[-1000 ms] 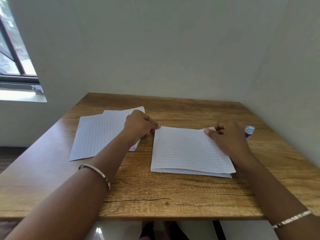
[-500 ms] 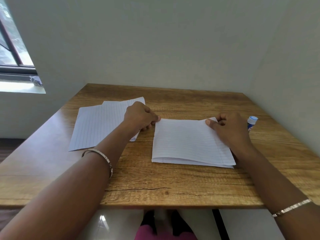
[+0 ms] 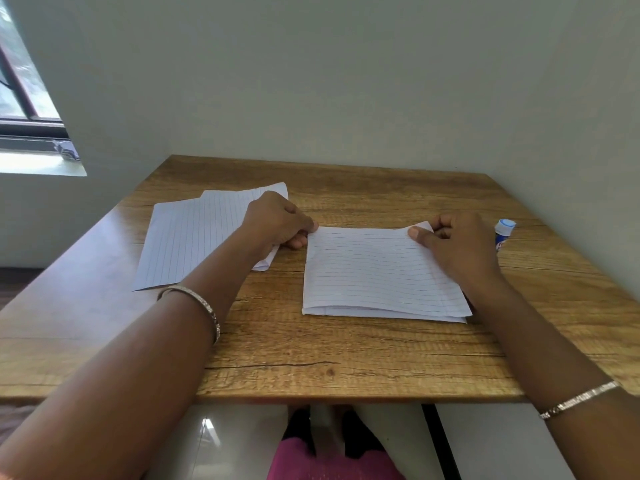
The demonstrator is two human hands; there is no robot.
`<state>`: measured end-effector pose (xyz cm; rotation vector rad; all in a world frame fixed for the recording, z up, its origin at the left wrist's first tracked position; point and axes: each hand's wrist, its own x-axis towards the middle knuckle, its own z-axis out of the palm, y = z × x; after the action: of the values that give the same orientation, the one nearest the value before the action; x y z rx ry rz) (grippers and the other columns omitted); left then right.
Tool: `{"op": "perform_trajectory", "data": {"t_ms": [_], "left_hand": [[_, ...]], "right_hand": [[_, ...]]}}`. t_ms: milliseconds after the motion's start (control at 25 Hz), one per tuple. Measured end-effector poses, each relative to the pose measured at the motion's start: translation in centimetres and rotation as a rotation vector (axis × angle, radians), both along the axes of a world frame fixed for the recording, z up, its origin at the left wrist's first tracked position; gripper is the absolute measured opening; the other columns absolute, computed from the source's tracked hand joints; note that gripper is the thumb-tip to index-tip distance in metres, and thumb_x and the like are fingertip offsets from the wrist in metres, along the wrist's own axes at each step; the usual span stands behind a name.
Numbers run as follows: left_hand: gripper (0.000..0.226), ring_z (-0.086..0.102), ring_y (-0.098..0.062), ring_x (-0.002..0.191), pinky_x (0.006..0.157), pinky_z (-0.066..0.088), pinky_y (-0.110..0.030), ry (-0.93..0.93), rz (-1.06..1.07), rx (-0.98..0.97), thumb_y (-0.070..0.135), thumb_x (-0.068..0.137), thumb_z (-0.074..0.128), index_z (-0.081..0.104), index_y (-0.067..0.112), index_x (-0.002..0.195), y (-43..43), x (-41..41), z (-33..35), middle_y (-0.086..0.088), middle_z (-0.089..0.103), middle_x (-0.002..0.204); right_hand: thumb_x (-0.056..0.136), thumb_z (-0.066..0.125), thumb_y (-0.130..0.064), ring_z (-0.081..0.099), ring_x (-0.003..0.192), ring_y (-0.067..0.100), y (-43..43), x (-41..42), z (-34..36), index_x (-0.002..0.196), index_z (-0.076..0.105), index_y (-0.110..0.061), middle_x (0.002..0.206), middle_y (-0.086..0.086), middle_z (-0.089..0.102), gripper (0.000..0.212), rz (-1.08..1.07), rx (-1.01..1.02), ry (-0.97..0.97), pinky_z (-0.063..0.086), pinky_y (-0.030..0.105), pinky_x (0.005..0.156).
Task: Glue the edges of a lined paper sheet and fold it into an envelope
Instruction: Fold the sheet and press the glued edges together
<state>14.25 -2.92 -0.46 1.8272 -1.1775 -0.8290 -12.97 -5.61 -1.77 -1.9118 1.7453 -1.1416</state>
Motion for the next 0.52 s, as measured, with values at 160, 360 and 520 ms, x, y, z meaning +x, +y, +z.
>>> {"op": "perform_trajectory", "data": {"t_ms": [160, 360, 520], "left_hand": [[0.01, 0.066, -0.004, 0.045, 0.071, 0.059, -0.025, 0.008, 0.003, 0.001, 0.018, 0.077, 0.086, 0.079, 0.012, 0.081, 0.18, -0.03, 0.09, -0.002, 0.077, 0.065], [0.011, 0.068, -0.006, 0.05, 0.073, 0.061, -0.025, -0.01, 0.009, -0.008, 0.014, 0.073, 0.088, 0.079, 0.013, 0.078, 0.41, -0.17, 0.11, -0.003, 0.078, 0.071], [0.012, 0.069, -0.007, 0.052, 0.075, 0.062, -0.027, -0.012, 0.006, -0.005, 0.012, 0.073, 0.089, 0.078, 0.012, 0.079, 0.49, -0.26, 0.33, -0.004, 0.079, 0.075]], "right_hand": [[0.086, 0.081, -0.032, 0.061, 0.067, 0.001, 0.0, 0.09, -0.11, 0.098, 0.08, -0.012, 0.072, -0.007, 0.068, 0.023, -0.016, -0.016, 0.019, 0.044, 0.019, 0.058], [0.086, 0.081, -0.03, 0.064, 0.07, 0.007, 0.0, 0.16, -0.13, 0.1, 0.08, -0.012, 0.079, -0.002, 0.072, 0.023, -0.022, -0.012, 0.024, 0.045, 0.02, 0.059], [0.086, 0.081, -0.029, 0.07, 0.077, 0.016, -0.01, 0.19, -0.1, 0.099, 0.079, -0.012, 0.084, 0.002, 0.076, 0.022, -0.007, -0.005, 0.024, 0.048, 0.024, 0.061]]}}
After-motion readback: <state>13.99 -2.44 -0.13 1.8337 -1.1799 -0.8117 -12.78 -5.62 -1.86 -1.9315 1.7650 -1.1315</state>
